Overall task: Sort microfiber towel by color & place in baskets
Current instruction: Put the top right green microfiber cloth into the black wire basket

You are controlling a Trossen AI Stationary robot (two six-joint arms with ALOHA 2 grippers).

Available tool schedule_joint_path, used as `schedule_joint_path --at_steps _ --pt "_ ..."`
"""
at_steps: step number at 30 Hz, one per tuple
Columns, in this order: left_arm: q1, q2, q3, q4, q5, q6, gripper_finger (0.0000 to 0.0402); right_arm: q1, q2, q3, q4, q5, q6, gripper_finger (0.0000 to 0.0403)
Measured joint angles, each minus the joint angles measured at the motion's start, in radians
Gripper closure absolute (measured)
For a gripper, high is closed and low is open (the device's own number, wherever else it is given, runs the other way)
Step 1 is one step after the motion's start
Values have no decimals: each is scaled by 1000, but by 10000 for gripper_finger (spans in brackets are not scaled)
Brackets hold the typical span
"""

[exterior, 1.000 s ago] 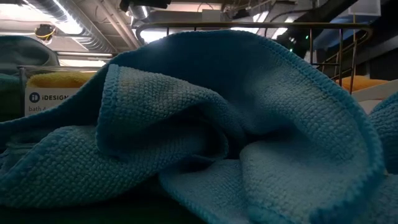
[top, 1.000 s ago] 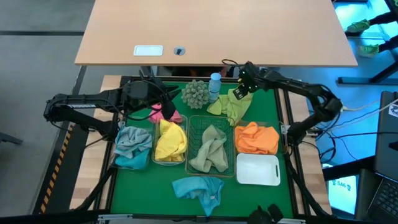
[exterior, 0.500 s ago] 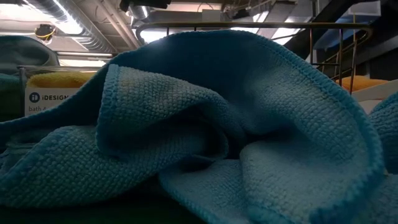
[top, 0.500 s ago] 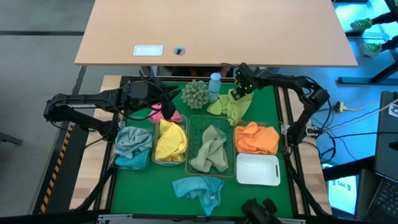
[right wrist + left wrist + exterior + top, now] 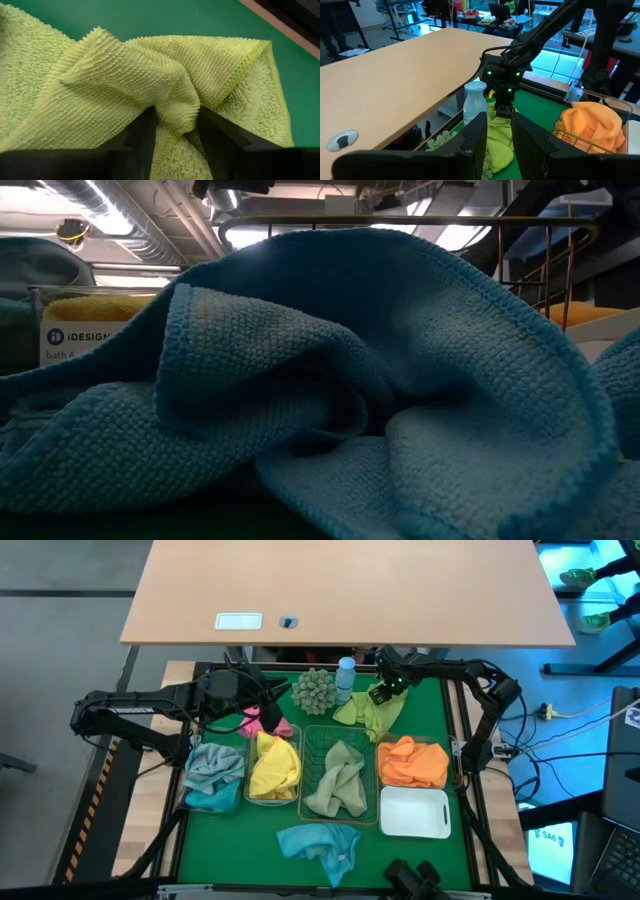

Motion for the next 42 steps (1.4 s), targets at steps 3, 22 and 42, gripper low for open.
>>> schedule_joint_path --at_steps 3,22,42 --pt "0 0 0 0 0 0 317 0 0 0 -1 -2 0 300" --pt "52 -87 0 -68 1 35 317 0 -204 -5 -90 2 2 393" --pt "269 -87 0 -551 17 -126 317 0 -821 -3 -76 -281 138 401"
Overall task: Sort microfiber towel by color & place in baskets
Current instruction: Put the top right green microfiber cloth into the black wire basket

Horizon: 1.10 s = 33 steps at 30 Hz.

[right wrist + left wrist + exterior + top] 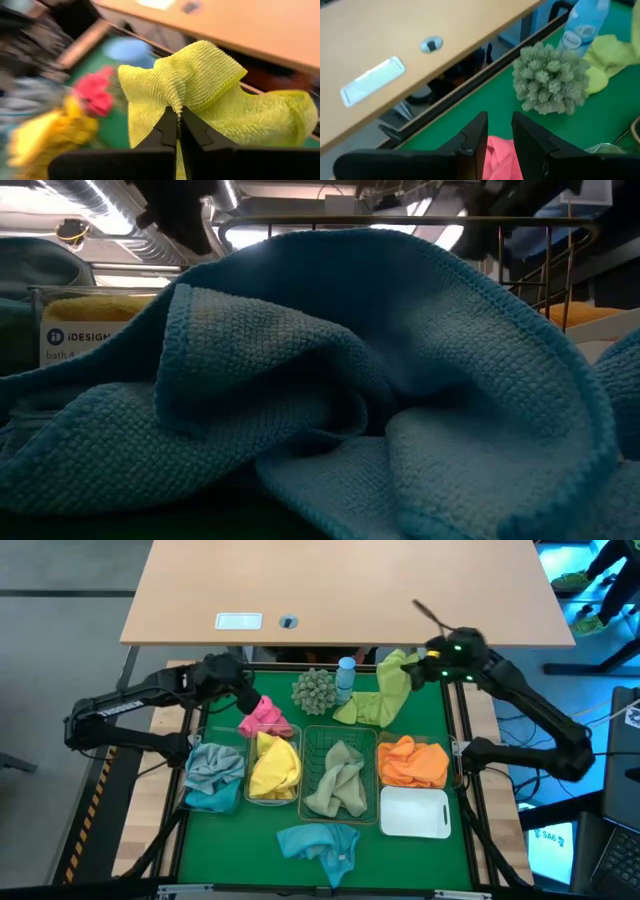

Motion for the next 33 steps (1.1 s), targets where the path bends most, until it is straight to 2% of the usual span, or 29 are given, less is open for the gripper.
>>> schedule_joint_path --at_steps 8,12,15,17,25,33 --pt "99 117 0 11 144 55 317 9 -169 0 164 -251 108 401" --pt "149 172 0 46 220 89 317 105 -203 1 290 -271 159 401" --pt "179 203 0 77 264 107 317 225 -207 1 379 -272 177 402" --pt "199 220 0 95 297 108 317 320 -199 2 423 -252 183 402" --pt "244 267 0 103 367 109 317 678 -115 2 478 -33 184 402" --pt "244 274 0 103 367 109 317 882 -5 2 594 48 181 402"
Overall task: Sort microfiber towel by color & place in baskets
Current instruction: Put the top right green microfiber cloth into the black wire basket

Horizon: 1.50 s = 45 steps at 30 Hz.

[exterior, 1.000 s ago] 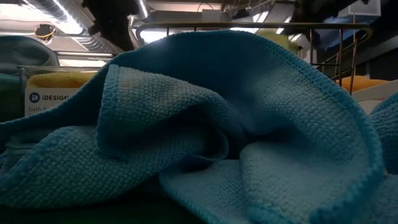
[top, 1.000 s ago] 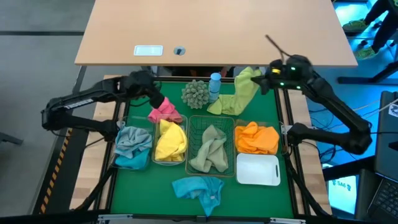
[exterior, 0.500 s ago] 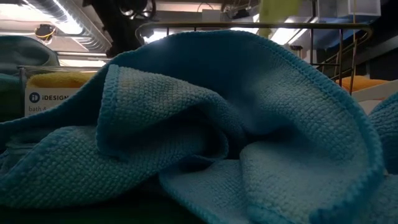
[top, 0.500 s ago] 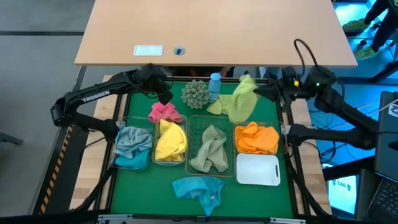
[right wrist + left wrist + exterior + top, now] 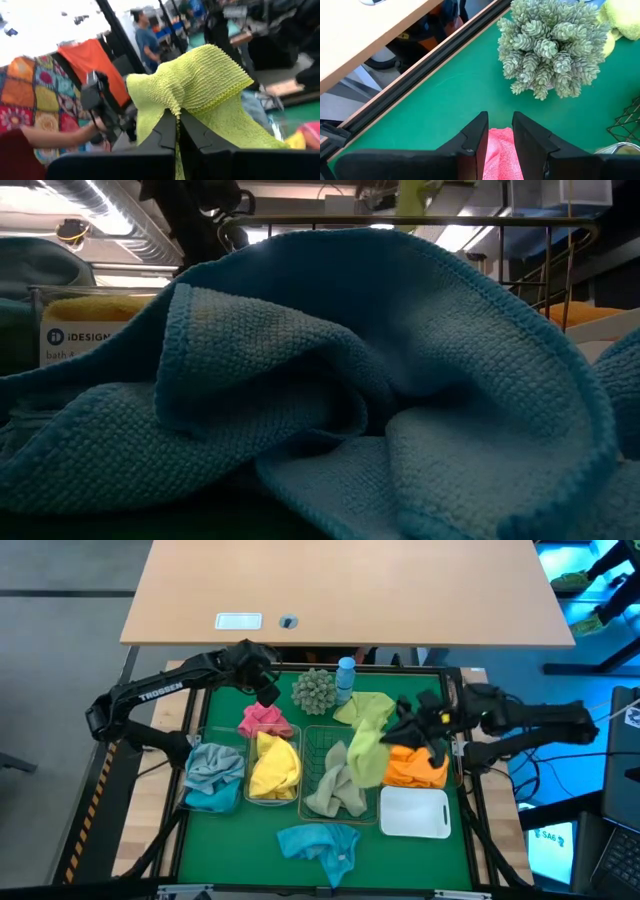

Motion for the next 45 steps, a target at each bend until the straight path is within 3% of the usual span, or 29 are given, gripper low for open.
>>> schedule_joint_path --at_steps 6,18,33,37,45 --pt "0 0 0 0 0 0 317 57 121 0 -70 102 -27 402" --pt "0 0 0 -4 -1 0 317 54 362 -1 -166 127 -21 392" --pt "0 0 0 -21 -25 9 317 53 405 -1 -250 162 -29 384" --pt "0 0 0 -73 -25 51 317 53 405 -1 -250 163 -29 347" --pt "0 0 0 -106 -28 54 317 53 405 -1 -249 163 -29 234"
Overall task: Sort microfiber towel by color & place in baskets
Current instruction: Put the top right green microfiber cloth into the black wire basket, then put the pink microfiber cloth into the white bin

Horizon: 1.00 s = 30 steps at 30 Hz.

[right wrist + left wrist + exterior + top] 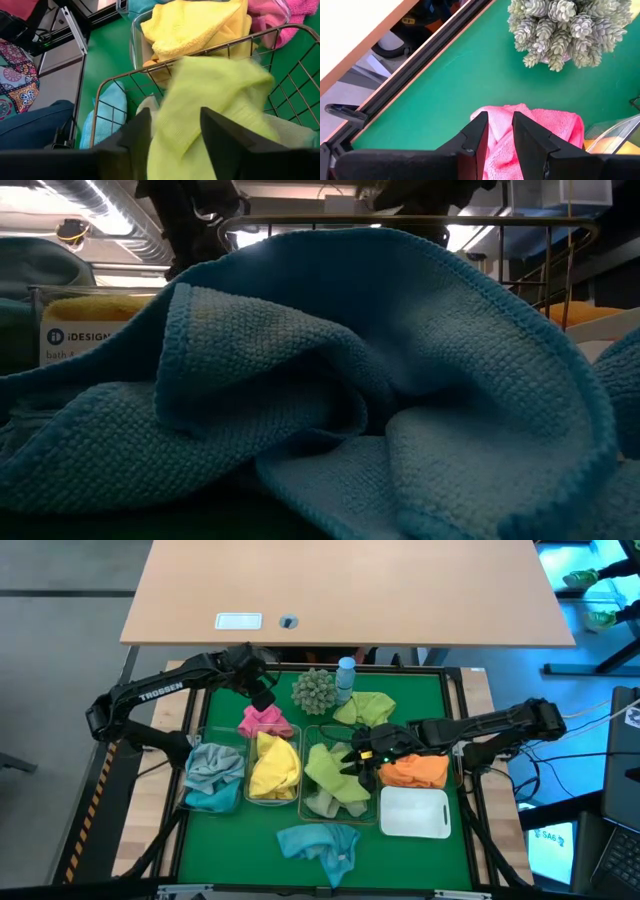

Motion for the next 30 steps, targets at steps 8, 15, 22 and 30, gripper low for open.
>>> schedule_joint_path --at_steps 8,15,22,30 --pt "0 0 0 0 -103 -2 317 0 0 0 -1 -1 0 181" --pt "0 14 2 -3 -95 -36 317 0 0 0 -2 -2 -54 178" --pt "0 129 2 -23 -93 -90 317 0 0 0 -2 -2 -69 178" --pt "0 287 2 -22 -90 -115 317 0 0 0 -22 -2 -69 178"
